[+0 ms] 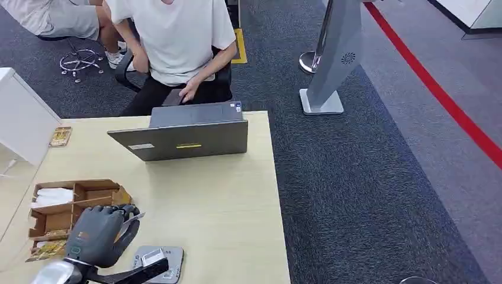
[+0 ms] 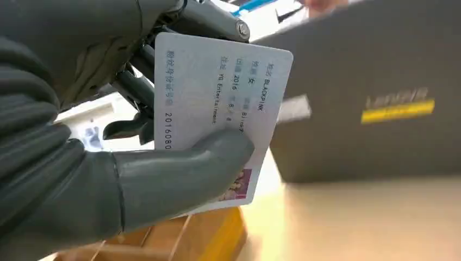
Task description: Pass the card to the sensor for recognition and then transmit it.
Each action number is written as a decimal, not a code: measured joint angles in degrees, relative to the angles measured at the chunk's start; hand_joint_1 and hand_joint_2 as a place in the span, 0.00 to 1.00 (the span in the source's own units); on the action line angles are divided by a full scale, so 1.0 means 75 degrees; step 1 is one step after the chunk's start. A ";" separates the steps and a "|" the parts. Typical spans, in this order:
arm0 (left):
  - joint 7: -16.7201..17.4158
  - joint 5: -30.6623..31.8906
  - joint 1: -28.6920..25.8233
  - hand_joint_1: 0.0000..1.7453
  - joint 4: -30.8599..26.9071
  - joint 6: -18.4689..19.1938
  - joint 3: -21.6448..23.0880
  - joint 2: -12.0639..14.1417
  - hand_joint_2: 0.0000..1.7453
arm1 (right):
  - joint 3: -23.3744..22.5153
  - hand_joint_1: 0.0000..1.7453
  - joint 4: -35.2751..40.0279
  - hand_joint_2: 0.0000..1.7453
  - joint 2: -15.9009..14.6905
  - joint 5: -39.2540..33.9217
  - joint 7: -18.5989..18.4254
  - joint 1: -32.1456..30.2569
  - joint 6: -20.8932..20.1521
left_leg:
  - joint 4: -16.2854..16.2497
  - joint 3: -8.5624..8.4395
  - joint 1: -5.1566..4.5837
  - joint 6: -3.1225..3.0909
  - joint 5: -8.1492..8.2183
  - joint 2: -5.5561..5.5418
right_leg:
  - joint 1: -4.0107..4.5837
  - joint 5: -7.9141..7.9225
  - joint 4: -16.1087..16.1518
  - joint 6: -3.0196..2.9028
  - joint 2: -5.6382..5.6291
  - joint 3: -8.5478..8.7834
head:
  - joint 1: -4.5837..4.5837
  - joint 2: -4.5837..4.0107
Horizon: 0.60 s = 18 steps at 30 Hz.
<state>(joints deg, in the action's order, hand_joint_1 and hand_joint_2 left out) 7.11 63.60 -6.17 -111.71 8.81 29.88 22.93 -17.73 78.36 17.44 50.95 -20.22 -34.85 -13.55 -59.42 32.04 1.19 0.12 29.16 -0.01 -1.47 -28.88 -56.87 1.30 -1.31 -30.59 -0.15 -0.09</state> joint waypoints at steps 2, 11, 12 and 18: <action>0.0084 0.0046 -0.0142 1.00 0.0072 0.0000 0.0000 0.0064 1.00 | -0.0026 0.00 -0.0014 1.00 -0.0003 0.0076 0.0055 0.0041 -0.0032 | 0.0000 0.0000 0.0000 0.0000 0.0000 -0.0002 | 0.0000 0.0000 0.0000 0.0000 0.0003 0.0001 | -0.0003 0.0000; 0.0084 -0.0341 -0.0347 1.00 0.0376 0.0248 0.0020 0.0239 1.00 | -0.0230 0.00 -0.0032 1.00 -0.0003 0.0335 0.0265 0.0134 -0.0254 | 0.0000 0.0001 0.0000 0.0000 0.0000 -0.0005 | 0.0000 0.0000 0.0000 0.0000 0.0008 0.0002 | 0.0000 0.0000; 0.0073 -0.0405 -0.0347 1.00 0.0408 0.0274 0.0044 0.0248 1.00 | -0.0259 0.00 -0.0038 1.00 -0.0003 0.0387 0.0314 0.0151 -0.0259 | 0.0000 0.0001 0.0000 0.0000 0.0000 -0.0006 | 0.0000 0.0000 0.0000 0.0000 0.0009 0.0001 | 0.0003 0.0000; -0.0108 -0.0743 -0.0341 1.00 0.0591 0.0446 0.0218 0.0277 1.00 | -0.0364 0.00 -0.0073 1.00 0.0000 0.0504 0.0393 0.0216 -0.0297 | 0.0000 0.0000 0.0000 0.0000 0.0000 -0.0005 | 0.0000 0.0000 0.0000 0.0000 0.0009 0.0001 | 0.0000 0.0000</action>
<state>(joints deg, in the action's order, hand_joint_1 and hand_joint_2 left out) 6.30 58.03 -8.73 -107.28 12.15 31.51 25.00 -20.46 77.81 17.44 54.73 -17.27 -33.23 -15.78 -59.42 32.04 1.18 0.12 29.15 -0.05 -1.47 -28.88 -56.87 1.30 -1.24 -30.58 -0.15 -0.09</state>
